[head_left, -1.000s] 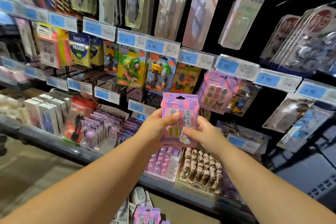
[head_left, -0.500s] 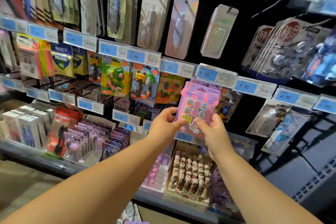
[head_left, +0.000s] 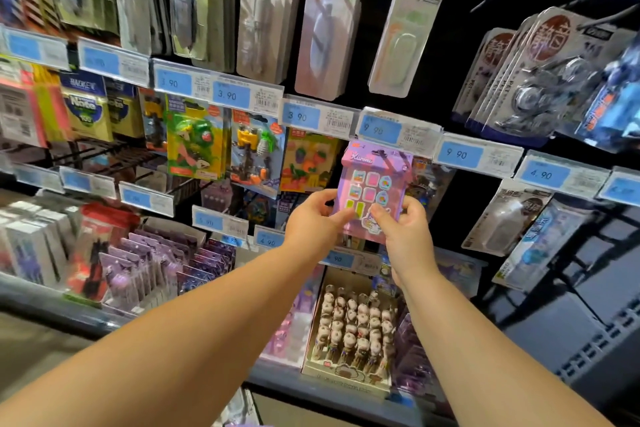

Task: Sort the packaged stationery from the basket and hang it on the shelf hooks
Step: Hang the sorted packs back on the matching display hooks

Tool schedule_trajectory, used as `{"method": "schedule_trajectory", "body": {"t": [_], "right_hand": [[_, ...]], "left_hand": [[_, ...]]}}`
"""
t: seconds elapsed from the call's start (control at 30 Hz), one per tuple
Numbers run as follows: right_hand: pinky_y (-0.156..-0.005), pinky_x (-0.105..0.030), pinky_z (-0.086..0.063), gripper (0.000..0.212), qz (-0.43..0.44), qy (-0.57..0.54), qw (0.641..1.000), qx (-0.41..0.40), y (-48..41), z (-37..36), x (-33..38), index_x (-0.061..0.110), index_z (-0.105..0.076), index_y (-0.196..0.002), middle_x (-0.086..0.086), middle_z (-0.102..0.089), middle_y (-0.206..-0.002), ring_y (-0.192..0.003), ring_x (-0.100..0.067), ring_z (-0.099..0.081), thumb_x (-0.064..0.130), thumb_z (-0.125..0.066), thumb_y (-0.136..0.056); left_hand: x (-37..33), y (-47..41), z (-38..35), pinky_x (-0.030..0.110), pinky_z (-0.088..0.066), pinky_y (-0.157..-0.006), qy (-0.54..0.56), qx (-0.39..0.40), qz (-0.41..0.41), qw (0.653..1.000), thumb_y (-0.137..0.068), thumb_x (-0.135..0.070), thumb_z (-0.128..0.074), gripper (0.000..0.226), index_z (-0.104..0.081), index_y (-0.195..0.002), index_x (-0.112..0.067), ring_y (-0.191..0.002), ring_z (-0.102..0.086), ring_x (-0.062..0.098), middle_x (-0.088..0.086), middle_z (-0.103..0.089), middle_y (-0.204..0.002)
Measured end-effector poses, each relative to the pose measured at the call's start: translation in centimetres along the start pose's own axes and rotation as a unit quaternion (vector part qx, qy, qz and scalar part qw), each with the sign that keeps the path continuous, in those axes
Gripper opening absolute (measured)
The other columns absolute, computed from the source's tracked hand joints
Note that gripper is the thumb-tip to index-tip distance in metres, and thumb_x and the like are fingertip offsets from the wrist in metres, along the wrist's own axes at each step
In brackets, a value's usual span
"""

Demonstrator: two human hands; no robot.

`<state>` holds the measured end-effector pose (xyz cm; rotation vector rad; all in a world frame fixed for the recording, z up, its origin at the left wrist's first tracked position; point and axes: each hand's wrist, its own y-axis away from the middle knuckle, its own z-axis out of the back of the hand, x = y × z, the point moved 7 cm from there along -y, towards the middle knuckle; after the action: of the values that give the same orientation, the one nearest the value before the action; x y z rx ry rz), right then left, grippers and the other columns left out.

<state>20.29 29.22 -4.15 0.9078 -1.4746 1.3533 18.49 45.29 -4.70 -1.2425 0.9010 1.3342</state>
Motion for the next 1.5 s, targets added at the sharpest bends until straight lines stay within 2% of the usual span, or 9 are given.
{"method": "schedule_trajectory", "body": {"t": [0.13,0.37,0.57,0.67,0.83,1.03,1.2,1.4,1.5], "right_hand": [[-0.063,-0.014,-0.05,0.038,-0.01,0.035,0.999,-0.033,-0.5,0.1,-0.4,0.016,-0.044,-0.115,0.007,-0.067,-0.097,-0.084,-0.004,-0.067,0.023,-0.07,-0.088],[-0.066,-0.03,-0.041,0.046,-0.006,0.201,0.973,-0.115,-0.4,1.0,-1.1,0.015,-0.047,-0.099,0.004,-0.051,-0.085,-0.083,-0.019,-0.054,0.047,-0.073,-0.08],[-0.075,-0.03,-0.04,0.04,-0.011,0.225,0.965,-0.137,-0.1,1.1,-0.7,0.015,-0.049,-0.105,0.001,-0.052,-0.097,-0.092,-0.02,-0.054,0.044,-0.068,-0.085],[-0.072,-0.023,-0.03,0.032,0.015,0.24,0.96,-0.145,1.2,1.0,0.7,0.015,-0.049,-0.106,0.001,-0.049,-0.102,-0.086,-0.013,-0.045,0.037,-0.065,-0.089],[-0.061,-0.017,-0.035,0.022,0.078,0.308,0.948,-0.008,5.5,-2.7,-0.1,0.025,-0.048,-0.077,0.01,-0.046,-0.069,-0.065,-0.004,-0.044,0.031,-0.065,-0.089],[-0.059,-0.03,-0.035,0.03,-0.113,0.412,0.885,0.184,13.0,-5.9,-11.6,0.025,-0.048,-0.065,0.007,-0.046,-0.062,-0.06,-0.009,-0.044,0.034,-0.065,-0.088],[-0.062,-0.029,-0.033,0.038,-0.314,0.461,0.774,0.301,19.5,-7.3,-22.2,0.018,-0.048,-0.064,-0.004,-0.056,-0.073,-0.083,-0.025,-0.055,0.039,-0.055,-0.095],[-0.046,-0.027,-0.026,0.046,-0.482,0.431,0.73,0.222,27.0,-5.1,-32.1,0.015,-0.036,-0.057,-0.004,-0.038,-0.056,-0.049,-0.015,-0.035,0.035,-0.059,-0.093],[-0.048,-0.025,-0.03,0.043,-0.546,0.384,0.719,0.195,30.0,-4.3,-34.7,0.003,-0.056,-0.098,-0.009,-0.054,-0.083,-0.064,-0.015,-0.045,0.044,-0.065,-0.088]], "left_hand": [[-0.4,-0.6,0.2,0.029,-0.045,-0.076,-0.053,-0.013,-0.007,0.998,-0.092,-0.043,-0.062,0.053,-0.047,-0.141,-0.029,-0.084,-0.054,0.008,0.003,-0.058,-0.13],[-0.2,-1.5,0.3,0.027,-0.041,-0.073,-0.111,-0.025,-0.014,0.993,-0.092,-0.043,-0.063,0.052,-0.05,-0.138,-0.021,-0.081,-0.053,0.01,0.002,-0.061,-0.126],[-0.4,-2.1,0.8,0.03,-0.045,-0.082,-0.147,-0.034,-0.027,0.988,-0.093,-0.036,-0.063,0.049,-0.051,-0.136,-0.015,-0.106,-0.059,0.022,0.003,-0.061,-0.128],[-0.1,-1.6,1.7,0.032,-0.05,-0.083,-0.122,-0.038,-0.042,0.991,-0.093,-0.028,-0.065,0.04,-0.056,-0.13,-0.017,-0.098,-0.057,0.018,-0.003,-0.062,-0.115],[4.6,2.0,2.9,0.014,-0.044,-0.061,-0.107,-0.004,-0.058,0.993,-0.088,-0.025,-0.07,0.019,-0.056,-0.101,-0.023,-0.071,-0.053,0.002,-0.016,-0.054,-0.078],[19.0,7.7,4.0,0.031,-0.046,-0.066,-0.188,0.102,0.06,0.975,-0.085,-0.027,-0.07,0.016,-0.059,-0.095,-0.021,-0.071,-0.057,0.017,-0.006,-0.061,-0.075],[30.3,12.5,4.4,0.023,-0.04,-0.075,-0.328,0.252,0.194,0.89,-0.089,-0.034,-0.066,0.03,-0.062,-0.113,-0.016,-0.101,-0.062,0.022,0.004,-0.068,-0.111],[37.2,16.2,5.0,0.029,-0.046,-0.092,-0.395,0.338,0.266,0.812,-0.096,-0.039,-0.054,0.038,-0.064,-0.115,-0.008,-0.11,-0.061,0.027,0.01,-0.067,-0.119],[38.6,17.4,5.0,0.029,-0.047,-0.088,-0.387,0.345,0.289,0.805,-0.096,-0.045,-0.051,0.038,-0.064,-0.109,-0.011,-0.102,-0.064,0.025,0.008,-0.069,-0.11]]}}
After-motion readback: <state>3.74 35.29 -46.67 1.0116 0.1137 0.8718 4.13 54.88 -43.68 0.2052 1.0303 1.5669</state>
